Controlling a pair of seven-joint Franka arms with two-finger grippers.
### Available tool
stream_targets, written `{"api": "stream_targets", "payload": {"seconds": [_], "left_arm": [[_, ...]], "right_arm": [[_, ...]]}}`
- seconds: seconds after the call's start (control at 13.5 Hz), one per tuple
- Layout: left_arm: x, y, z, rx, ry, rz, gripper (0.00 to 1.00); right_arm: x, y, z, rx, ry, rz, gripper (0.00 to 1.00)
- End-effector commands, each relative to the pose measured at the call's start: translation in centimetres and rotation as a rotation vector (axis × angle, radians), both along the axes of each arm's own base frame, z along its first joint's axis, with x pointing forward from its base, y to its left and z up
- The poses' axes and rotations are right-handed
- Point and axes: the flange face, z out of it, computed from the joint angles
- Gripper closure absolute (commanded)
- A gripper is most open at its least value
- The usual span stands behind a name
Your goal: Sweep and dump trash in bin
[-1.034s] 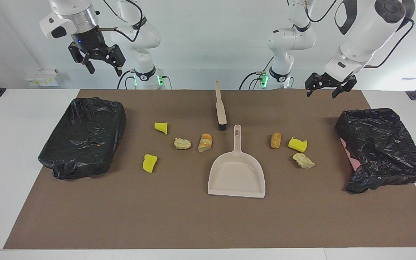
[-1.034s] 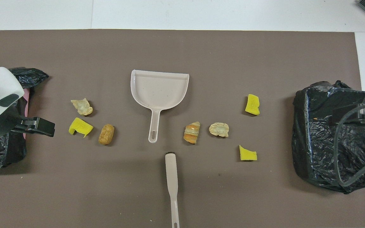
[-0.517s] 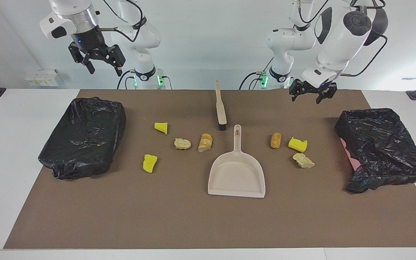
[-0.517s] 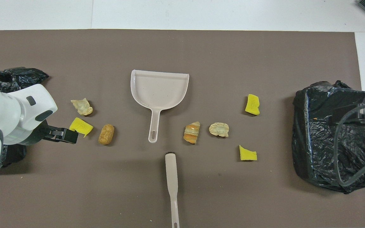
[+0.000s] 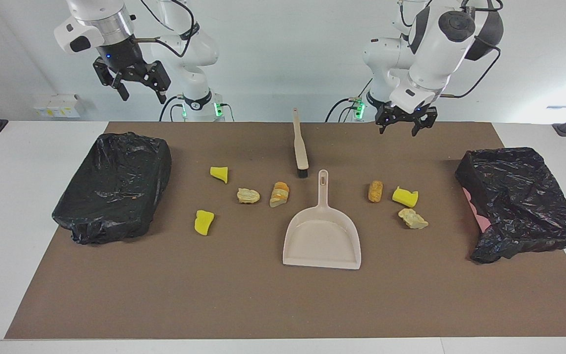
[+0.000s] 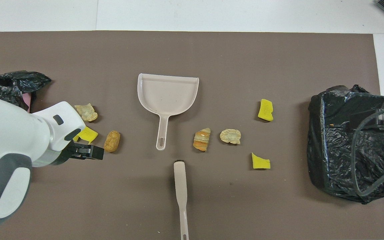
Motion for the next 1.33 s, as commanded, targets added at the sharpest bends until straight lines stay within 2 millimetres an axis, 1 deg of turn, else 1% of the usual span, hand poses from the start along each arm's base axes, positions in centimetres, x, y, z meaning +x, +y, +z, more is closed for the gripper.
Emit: {"api": "stream_targets", "payload": {"seconds": [0.0, 0.07, 0.15, 0.22, 0.3, 0.37, 0.52, 0.59, 0.66, 0.74, 0.81, 0.89, 0.96, 1.03, 1.18, 1.26], "left_arm": [[-2.3, -3.6, -1.4, -0.019, -0.025, 0.039, 0.0], [-3.3, -5.2, -1.4, -0.016, -0.027, 0.06, 0.0], [-4.5, -6.9, -1.9, -0.011, -0.023, 0.063, 0.0], [-5.5, -8.6, -2.4, -0.005, -0.021, 0.081, 0.0], [-6.7, -10.5, -3.3, -0.008, -0.031, 0.09, 0.0], [-7.8, -11.7, -4.3, -0.008, -0.036, 0.096, 0.0], [-9.9, -14.0, -5.5, -0.001, -0.031, 0.09, 0.0], [-11.2, -15.3, -6.4, 0.001, -0.031, 0.083, 0.0], [-12.7, -16.7, -7.8, 0.002, -0.034, 0.089, 0.0], [-14.6, -18.2, -9.5, 0.0, -0.04, 0.107, 0.0], [-16.7, -19.3, -11.5, -0.002, -0.046, 0.1, 0.0], [-18.5, -20.1, -12.7, -0.004, -0.051, 0.093, 0.0], [-20.1, -21.0, -13.5, -0.002, -0.05, 0.092, 0.0], [-21.3, -21.5, -14.3, -0.005, -0.054, 0.085, 0.0], [-23.8, -22.5, -16.7, -0.021, -0.066, 0.092, 0.0], [-24.2, -22.5, -17.5, -0.026, -0.069, 0.1, 0.0]], "right_arm": [[0.0, -0.5, 0.3, 0.003, -0.014, 0.02, 0.0], [0.1, -0.5, 0.3, 0.003, -0.016, 0.02, 0.0], [0.0, -0.4, 0.3, 0.003, -0.014, 0.021, 0.0], [0.0, -0.4, 0.3, 0.003, -0.014, 0.021, 0.0], [0.1, -0.5, 0.3, 0.003, -0.016, 0.018, 0.0], [0.1, -0.5, 0.3, 0.003, -0.014, 0.018, 0.0], [0.0, -0.5, 0.3, 0.003, -0.014, 0.02, 0.0], [0.0, -0.5, 0.4, 0.003, -0.016, 0.02, 0.0], [0.0, -0.5, 0.4, 0.003, -0.017, 0.02, 0.0], [0.0, -0.5, 0.3, 0.003, -0.014, 0.02, 0.0], [0.0, -0.4, 0.4, 0.003, -0.017, 0.021, 0.0], [0.1, -0.5, 0.3, 0.003, -0.016, 0.02, 0.0], [0.0, -0.4, 0.3, 0.003, -0.014, 0.02, 0.0], [0.0, -0.5, 0.3, 0.004, -0.014, 0.027, 0.0], [-0.4, -0.3, 0.1, 0.005, 0.012, 0.031, 0.0], [-0.5, 0.4, 0.2, 0.006, 0.007, 0.039, 0.0]]}}
